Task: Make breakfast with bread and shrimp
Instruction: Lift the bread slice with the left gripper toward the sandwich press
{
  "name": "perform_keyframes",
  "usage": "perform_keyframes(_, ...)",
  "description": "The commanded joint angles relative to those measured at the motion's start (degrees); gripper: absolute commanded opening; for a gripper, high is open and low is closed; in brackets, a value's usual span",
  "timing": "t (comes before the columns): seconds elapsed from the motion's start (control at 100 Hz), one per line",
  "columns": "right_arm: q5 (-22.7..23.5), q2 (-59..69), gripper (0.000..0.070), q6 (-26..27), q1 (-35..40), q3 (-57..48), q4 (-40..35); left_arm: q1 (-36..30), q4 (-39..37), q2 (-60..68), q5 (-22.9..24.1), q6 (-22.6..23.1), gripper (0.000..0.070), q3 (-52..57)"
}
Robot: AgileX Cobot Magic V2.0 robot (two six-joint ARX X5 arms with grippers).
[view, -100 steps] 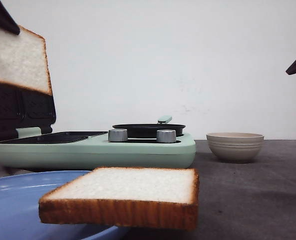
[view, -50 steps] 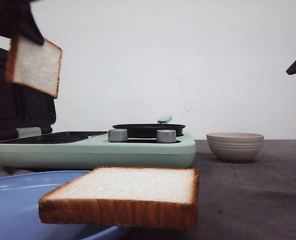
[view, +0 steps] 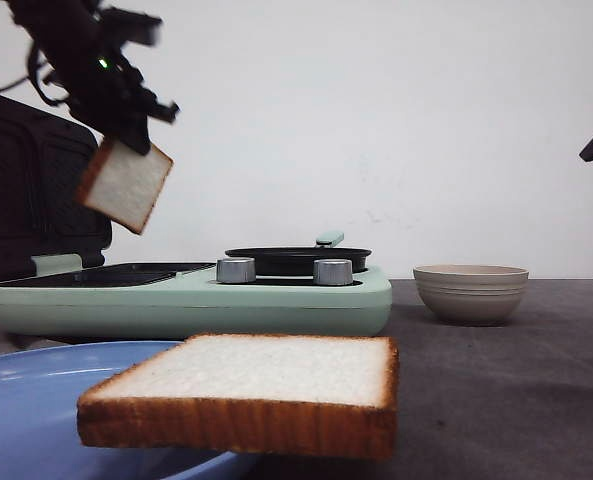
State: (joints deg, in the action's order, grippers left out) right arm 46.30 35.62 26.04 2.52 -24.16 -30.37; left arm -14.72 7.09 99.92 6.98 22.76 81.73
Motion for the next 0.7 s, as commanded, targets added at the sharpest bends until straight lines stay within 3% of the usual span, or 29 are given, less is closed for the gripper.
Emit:
perform_keyframes(0.0,-0.1,0.2,0.0306,-1.0,0.1,-0.9,0.3,-1.0,-0.8,2.6,1.9,5.0,0.0003,2.6)
perform_keyframes(0.24,-0.1,0.2,0.0306,-1.1,0.1,-0.9,0.2,-3.3,-3.7,7.9,8.7,13.0,0.0003,3.4)
perform_keyframes(0.69,0.0,0.2,0.0306,-2.4,0.1,-0.9,-0.7,-3.7,-1.7,9.4,12.4,14.1,0.0002,3.4)
